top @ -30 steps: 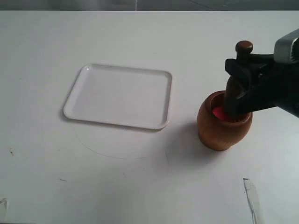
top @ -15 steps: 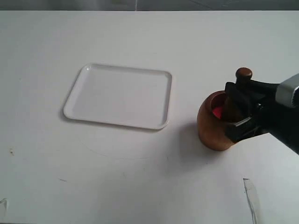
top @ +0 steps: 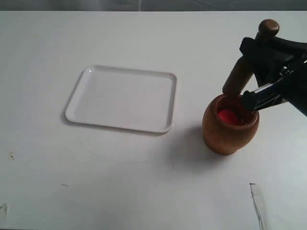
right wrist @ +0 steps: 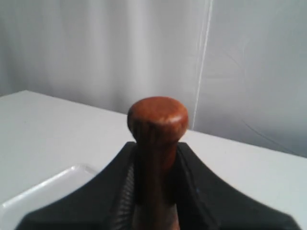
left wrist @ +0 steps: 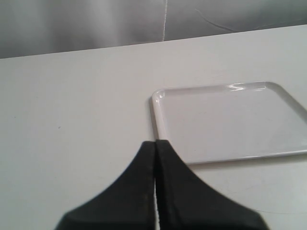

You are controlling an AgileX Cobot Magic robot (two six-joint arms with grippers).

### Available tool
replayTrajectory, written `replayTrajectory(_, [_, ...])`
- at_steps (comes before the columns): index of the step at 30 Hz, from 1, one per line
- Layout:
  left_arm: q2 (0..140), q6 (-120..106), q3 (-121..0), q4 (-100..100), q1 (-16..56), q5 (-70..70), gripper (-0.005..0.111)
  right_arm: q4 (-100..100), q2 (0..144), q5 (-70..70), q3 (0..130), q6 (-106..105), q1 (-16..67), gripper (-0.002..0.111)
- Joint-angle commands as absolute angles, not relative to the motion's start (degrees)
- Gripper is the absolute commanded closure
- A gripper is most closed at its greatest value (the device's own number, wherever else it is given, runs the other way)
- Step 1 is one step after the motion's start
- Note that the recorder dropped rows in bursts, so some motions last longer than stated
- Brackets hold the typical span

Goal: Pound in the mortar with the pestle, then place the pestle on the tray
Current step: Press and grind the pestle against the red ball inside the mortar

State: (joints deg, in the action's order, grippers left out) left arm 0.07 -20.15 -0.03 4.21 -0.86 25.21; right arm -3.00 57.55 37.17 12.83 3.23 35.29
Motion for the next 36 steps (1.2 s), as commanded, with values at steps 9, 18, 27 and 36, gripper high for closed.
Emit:
replayTrajectory(9, [0.00, -19.68, 0.00, 3.79, -0.42, 25.03, 0.107, 0.74, 59.54, 39.07, 2.05, -2.76, 35.48, 0.108])
replayTrajectory(18, [0.00, -19.68, 0.00, 3.79, -0.42, 25.03, 0.107, 0.59, 65.44, 47.85, 0.00, -1.73, 35.48, 0.108])
replayTrajectory(27, [0.00, -19.68, 0.00, 3.79, -0.42, 25.03, 0.107, -0.40, 65.44, 68.94, 1.42, 3.57, 35.48, 0.108])
replayTrajectory(36, [0.00, -19.68, 0.00, 3.79, -0.42, 25.03, 0.107, -3.46, 65.44, 50.00, 6.10, 3.86, 35.48, 0.108])
